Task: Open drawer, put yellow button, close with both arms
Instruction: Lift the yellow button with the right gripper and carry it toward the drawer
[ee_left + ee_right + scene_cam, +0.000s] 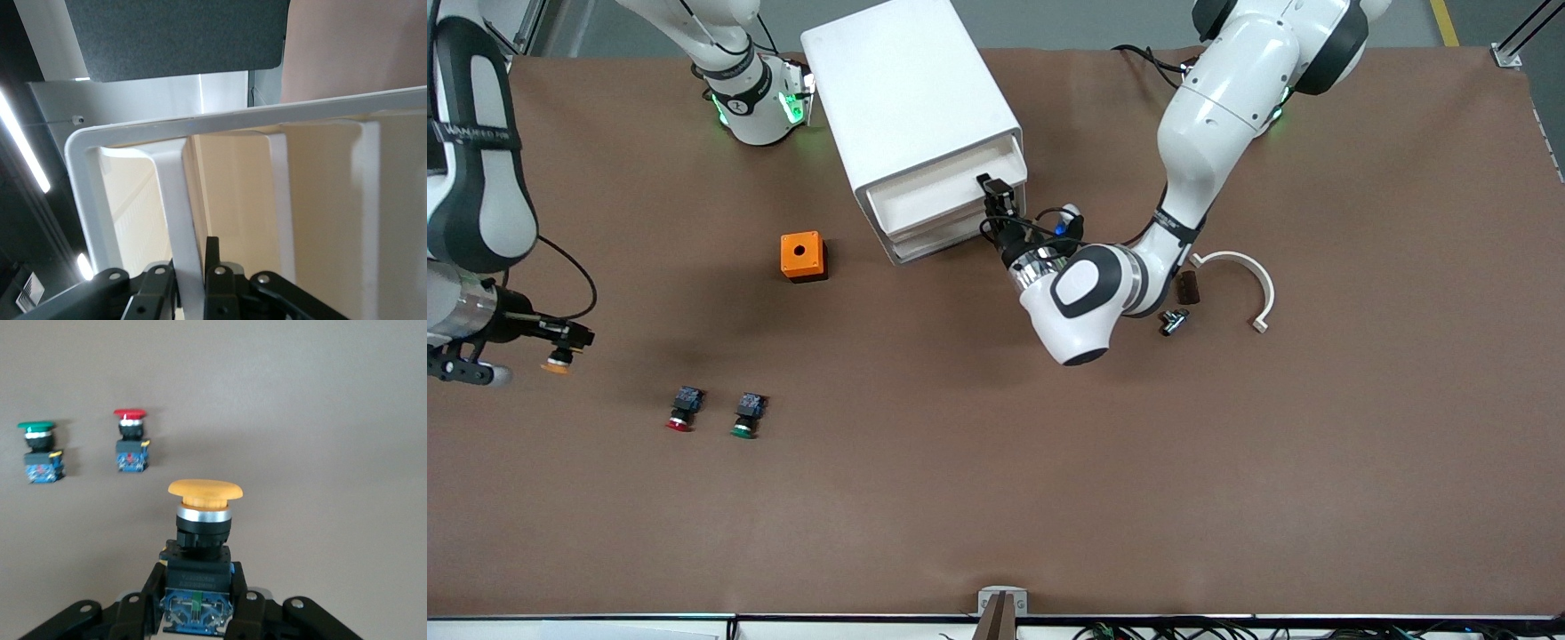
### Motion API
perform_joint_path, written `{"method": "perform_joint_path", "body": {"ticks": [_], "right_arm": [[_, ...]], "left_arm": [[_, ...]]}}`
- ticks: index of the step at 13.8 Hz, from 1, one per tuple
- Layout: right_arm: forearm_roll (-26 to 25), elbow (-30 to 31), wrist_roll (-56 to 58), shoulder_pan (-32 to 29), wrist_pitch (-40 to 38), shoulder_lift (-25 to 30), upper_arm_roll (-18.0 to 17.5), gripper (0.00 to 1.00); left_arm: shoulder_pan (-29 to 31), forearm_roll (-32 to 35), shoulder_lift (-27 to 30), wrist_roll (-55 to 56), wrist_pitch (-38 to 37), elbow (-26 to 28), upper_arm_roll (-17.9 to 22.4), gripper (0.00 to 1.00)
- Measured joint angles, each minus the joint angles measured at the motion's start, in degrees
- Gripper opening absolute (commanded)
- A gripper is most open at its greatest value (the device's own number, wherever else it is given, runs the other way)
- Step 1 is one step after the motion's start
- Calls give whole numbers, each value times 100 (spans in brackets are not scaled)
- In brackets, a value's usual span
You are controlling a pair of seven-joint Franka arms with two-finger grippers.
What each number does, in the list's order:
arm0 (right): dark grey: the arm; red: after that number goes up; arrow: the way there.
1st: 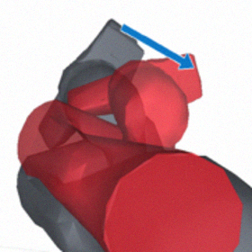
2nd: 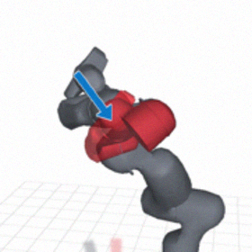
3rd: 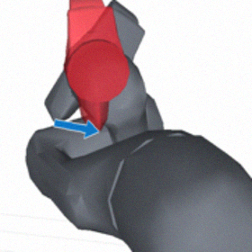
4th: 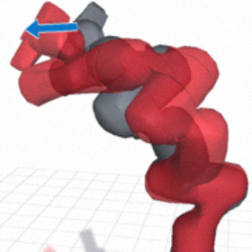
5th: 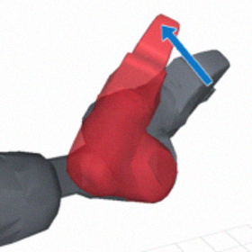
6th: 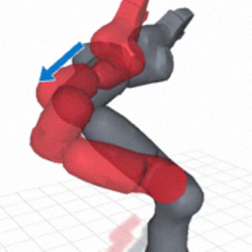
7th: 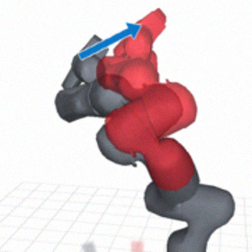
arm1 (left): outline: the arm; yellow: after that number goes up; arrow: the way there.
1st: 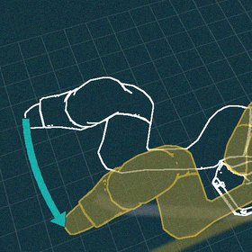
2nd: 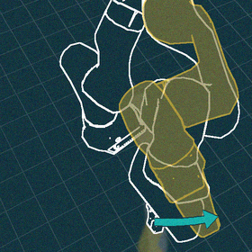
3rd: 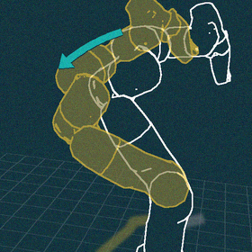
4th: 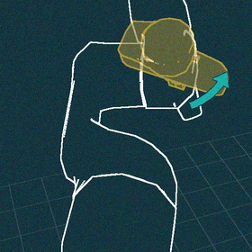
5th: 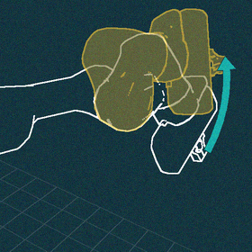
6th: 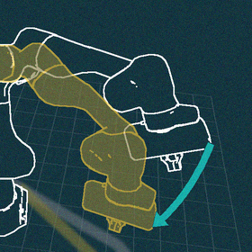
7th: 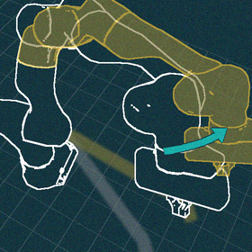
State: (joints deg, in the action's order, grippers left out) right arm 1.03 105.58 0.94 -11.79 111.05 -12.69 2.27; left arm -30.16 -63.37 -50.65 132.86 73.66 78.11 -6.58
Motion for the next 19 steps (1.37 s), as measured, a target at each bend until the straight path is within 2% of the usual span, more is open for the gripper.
{"method": "perform_joint_path", "body": {"ticks": [7, 10, 14, 16, 19], "right_arm": [[140, -2, -1765, 650, -1493, 1485, -94, 0], [180, 48, -3070, 1317, -1623, 1677, -109, 0], [243, 99, -4948, 2517, -1339, 1638, -141, 0], [365, 122, -5599, 2924, -1139, 1630, -146, 0], [463, 151, -6290, 3334, -931, 1618, -143, 0]], "left_arm": [[381, -6, -8, 0, 1, -12, 8, 16], [515, -6, -8, 0, 4, -28, 18, 16], [633, -6, -9, 0, 4, -36, 21, 19], [671, -6, -9, 0, 4, -56, 23, 30], [715, -5, -10, -23, 7, -79, 64, 70]]}}
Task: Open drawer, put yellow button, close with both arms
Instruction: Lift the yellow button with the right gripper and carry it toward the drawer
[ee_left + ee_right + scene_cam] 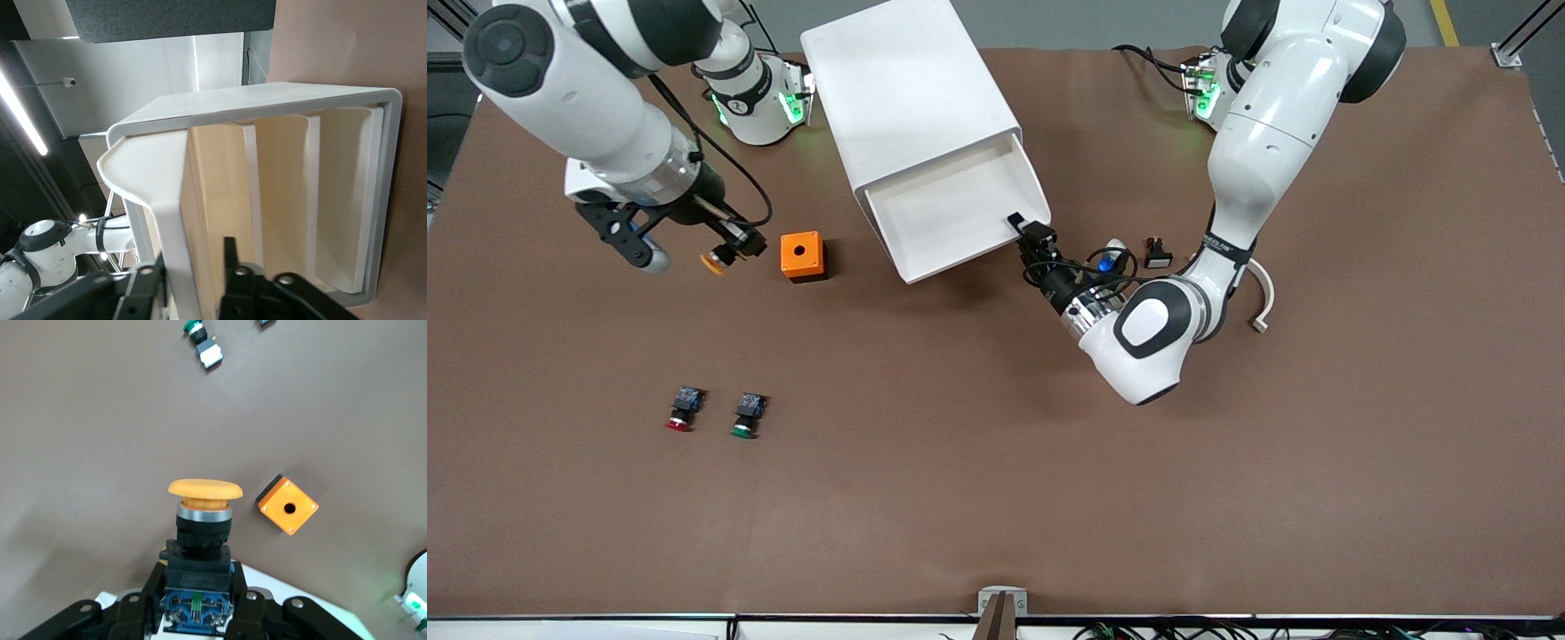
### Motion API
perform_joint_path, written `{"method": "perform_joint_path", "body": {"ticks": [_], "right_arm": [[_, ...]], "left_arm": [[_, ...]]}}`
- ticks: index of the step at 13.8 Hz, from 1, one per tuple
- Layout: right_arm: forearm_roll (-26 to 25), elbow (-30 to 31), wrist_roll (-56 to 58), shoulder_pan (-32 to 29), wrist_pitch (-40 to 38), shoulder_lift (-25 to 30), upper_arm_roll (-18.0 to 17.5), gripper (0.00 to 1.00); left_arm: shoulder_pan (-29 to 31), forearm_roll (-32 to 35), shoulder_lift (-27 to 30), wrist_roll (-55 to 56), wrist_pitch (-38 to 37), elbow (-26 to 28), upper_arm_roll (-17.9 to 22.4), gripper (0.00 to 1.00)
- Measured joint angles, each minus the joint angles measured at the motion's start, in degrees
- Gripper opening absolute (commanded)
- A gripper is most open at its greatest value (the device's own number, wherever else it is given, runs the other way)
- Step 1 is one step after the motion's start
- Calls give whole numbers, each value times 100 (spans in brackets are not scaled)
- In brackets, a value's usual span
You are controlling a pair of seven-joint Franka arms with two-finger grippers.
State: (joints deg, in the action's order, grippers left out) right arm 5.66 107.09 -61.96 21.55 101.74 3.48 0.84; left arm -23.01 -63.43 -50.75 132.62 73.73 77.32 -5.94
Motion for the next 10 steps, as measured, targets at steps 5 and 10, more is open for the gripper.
{"method": "perform_joint_path", "body": {"ticks": [5, 10], "right_arm": [[24, 14, -1013, 585, 216, -107, 6, 0], [26, 25, -2078, 1289, 644, -346, 6, 0]], "left_arm": [[126, 0, 0, -954, 0, -193, 8, 99], [325, 1, 7, -2788, 11, -753, 210, 99]]}}
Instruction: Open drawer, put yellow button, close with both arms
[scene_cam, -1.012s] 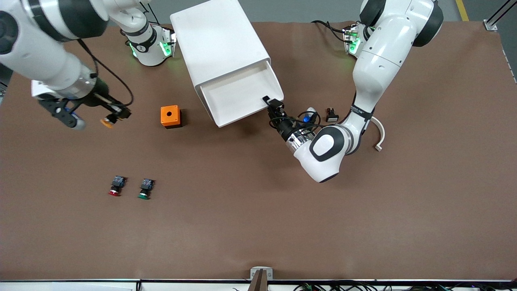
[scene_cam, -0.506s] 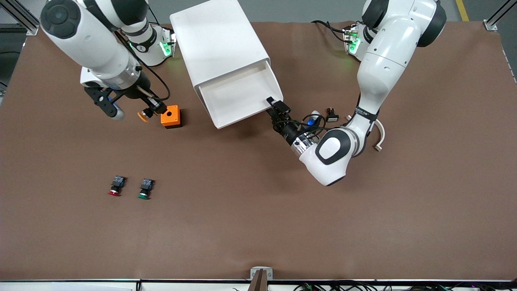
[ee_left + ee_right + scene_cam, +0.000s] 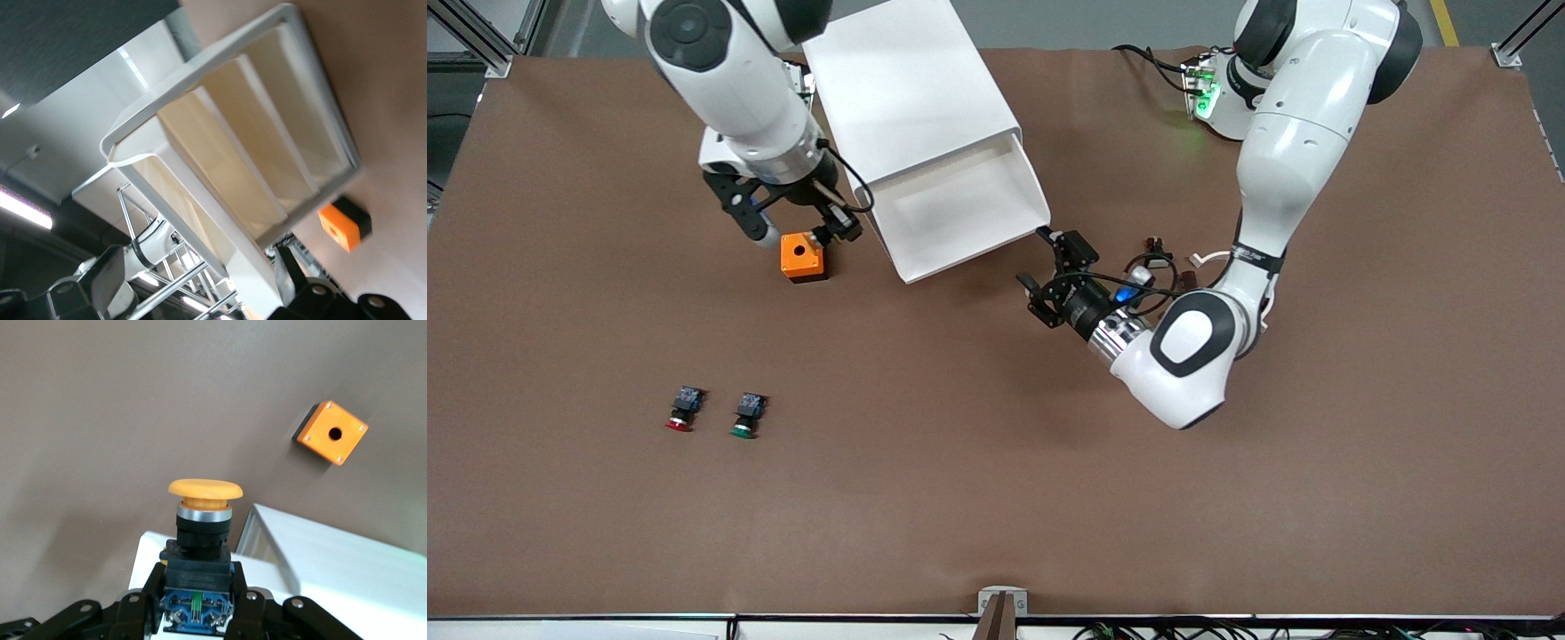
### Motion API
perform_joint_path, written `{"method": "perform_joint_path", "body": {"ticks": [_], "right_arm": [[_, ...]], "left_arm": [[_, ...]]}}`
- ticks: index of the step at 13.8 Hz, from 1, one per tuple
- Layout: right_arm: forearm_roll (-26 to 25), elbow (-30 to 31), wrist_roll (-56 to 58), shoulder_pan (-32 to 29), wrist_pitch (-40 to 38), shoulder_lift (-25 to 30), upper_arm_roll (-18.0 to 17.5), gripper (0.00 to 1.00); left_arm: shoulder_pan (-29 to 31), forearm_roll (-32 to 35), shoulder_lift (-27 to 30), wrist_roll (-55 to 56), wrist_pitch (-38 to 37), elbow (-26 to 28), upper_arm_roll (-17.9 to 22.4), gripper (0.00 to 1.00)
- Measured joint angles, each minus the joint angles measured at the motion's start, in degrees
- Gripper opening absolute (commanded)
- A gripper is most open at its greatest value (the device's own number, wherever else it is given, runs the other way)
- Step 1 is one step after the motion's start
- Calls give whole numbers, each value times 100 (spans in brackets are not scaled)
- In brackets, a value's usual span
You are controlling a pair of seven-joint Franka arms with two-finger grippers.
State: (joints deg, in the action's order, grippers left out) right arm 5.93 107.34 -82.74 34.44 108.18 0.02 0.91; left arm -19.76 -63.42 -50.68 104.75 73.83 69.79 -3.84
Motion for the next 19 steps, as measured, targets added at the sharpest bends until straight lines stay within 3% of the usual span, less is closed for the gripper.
{"method": "perform_joint_path", "body": {"ticks": [3, 7, 14, 19], "right_arm": [[0, 0, -488, 318, 217, -121, 4, 0], [-67, 3, -1285, 882, 596, -453, 8, 0], [-150, -309, -2294, 1547, 812, -1108, 14, 0], [-152, -447, -2760, 1809, 811, -1275, 20, 0]], "left_arm": [[-33, 211, 21, -1718, 130, -252, 369, 99], [-296, 1392, 345, -3410, 1138, -401, 518, 100], [-730, 3262, 697, -3816, 2429, -407, 536, 100], [-1051, 4476, 1007, -3843, 2726, -415, 535, 99]]}}
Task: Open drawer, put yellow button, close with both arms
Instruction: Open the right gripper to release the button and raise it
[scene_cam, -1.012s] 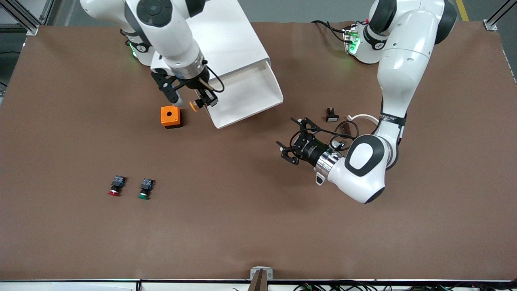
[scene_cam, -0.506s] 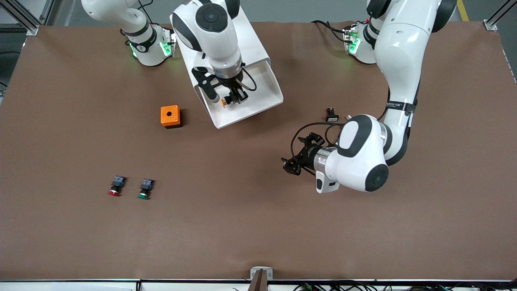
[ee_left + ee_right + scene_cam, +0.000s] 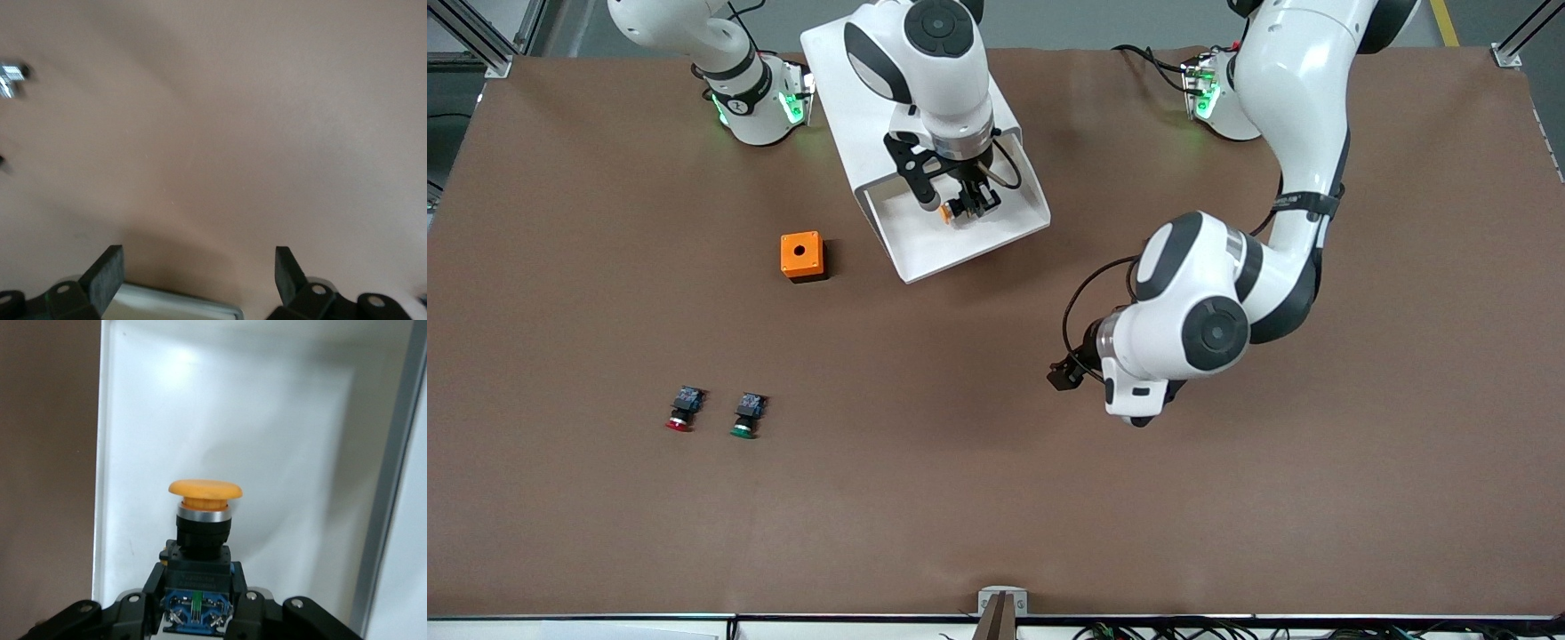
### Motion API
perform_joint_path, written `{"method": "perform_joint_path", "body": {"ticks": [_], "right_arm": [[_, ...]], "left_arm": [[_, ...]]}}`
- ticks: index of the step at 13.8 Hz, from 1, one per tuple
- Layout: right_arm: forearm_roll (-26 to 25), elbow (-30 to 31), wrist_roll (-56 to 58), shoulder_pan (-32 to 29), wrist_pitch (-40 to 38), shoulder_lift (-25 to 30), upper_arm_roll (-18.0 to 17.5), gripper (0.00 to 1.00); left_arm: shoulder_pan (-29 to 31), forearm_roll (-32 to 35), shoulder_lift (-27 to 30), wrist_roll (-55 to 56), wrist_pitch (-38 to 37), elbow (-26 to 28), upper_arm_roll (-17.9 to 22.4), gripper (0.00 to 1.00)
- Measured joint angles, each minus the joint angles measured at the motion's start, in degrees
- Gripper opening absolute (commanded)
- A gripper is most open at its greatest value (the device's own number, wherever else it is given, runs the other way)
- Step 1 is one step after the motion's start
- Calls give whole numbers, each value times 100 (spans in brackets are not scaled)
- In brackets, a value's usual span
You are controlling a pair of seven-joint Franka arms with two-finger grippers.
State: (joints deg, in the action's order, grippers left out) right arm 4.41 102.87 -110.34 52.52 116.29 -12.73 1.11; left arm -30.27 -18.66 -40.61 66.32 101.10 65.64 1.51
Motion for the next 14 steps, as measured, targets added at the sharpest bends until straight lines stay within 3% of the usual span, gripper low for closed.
{"method": "perform_joint_path", "body": {"ticks": [4, 5, 6, 7, 14], "right_arm": [[-14, -338, -224, 105, 1, -406, 2, 0], [-18, -435, -288, 123, 1, -501, 3, 21], [-21, -520, -335, 133, -1, -568, 4, 86], [-21, -586, -368, 134, -10, -605, 8, 100], [-75, -997, 161, 62, -490, -614, 113, 100]], "left_arm": [[-352, 588, 107, 0, 0, 5, 1, 100], [-387, 622, 107, 0, 1, 9, 1, 99], [-412, 629, 107, 0, 1, 17, 1, 100], [-432, 630, 107, 0, 2, 22, 1, 100], [-537, 780, 108, 0, 2, 45, 1, 100]]}}
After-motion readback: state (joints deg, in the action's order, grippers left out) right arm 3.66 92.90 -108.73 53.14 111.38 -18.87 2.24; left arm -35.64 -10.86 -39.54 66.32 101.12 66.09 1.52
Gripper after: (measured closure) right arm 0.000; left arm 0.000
